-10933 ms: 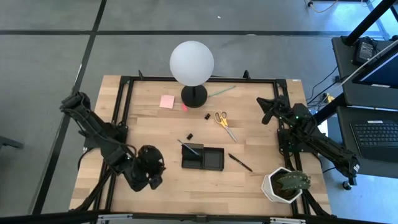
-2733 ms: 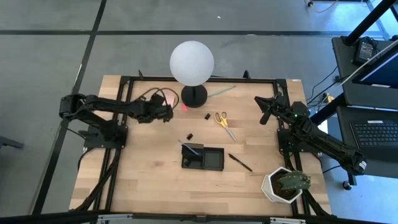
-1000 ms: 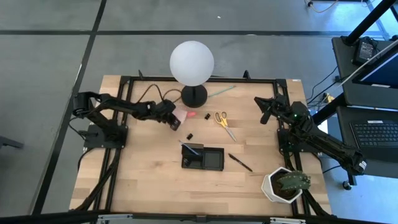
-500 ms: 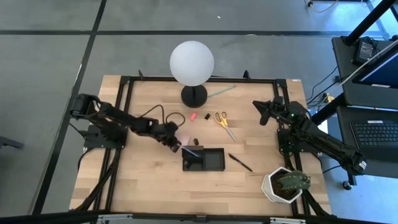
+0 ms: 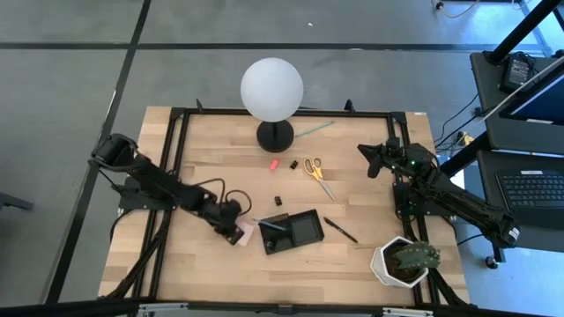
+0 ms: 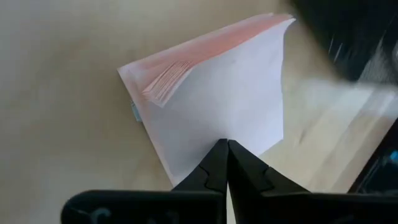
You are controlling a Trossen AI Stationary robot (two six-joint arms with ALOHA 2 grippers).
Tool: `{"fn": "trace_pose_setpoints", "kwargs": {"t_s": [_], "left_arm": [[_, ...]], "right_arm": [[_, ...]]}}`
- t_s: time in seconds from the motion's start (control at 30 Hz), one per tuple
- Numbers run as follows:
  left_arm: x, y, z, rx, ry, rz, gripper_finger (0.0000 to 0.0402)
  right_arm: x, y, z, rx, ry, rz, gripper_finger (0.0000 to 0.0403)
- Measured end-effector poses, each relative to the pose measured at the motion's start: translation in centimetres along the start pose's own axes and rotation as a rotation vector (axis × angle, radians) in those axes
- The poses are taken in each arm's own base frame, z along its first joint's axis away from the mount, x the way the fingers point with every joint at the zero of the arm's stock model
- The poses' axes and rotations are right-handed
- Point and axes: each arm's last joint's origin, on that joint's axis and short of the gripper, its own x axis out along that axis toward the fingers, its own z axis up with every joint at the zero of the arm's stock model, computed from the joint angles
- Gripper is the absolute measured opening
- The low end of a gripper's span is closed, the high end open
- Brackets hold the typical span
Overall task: Pick and place office supplies into organizer
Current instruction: Put the pink sticky note into the black desk organizer
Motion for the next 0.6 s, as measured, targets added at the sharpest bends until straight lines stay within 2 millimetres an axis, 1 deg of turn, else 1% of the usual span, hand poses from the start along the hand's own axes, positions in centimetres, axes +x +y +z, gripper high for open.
{"fn": "trace_pose_setpoints", "kwargs": {"t_s": [0.1,0.17,0.23,0.3,0.43,0.6], "left_arm": [[-0.1,-0.1,-1.9,0.021,0.047,0.024,0.0002],[0.0,-0.5,-3.1,0.059,0.074,0.003,0.0002],[0.1,-0.7,-4.2,0.138,0.082,-0.023,0.0002],[0.2,-0.9,-5.1,0.239,0.046,-0.043,0.0002],[0.3,-1.2,-5.9,0.444,-0.073,-0.063,0.0002],[0.5,-1.8,-6.0,0.601,-0.192,-0.101,0.0002]], "right_arm": [[0.0,0.0,0.0,0.0,0.0,0.0,0.0037],[0.0,0.0,0.0,-0.002,0.0,0.0,0.0037],[0.0,0.0,0.0,-0.002,0.0,0.0,0.0037],[0.0,0.0,0.0,-0.002,-0.001,0.0,0.0037],[0.0,0.0,0.0,0.001,-0.001,0.0,0.0037],[0.0,0.0,0.0,0.007,-0.004,0.001,0.0037]]}}
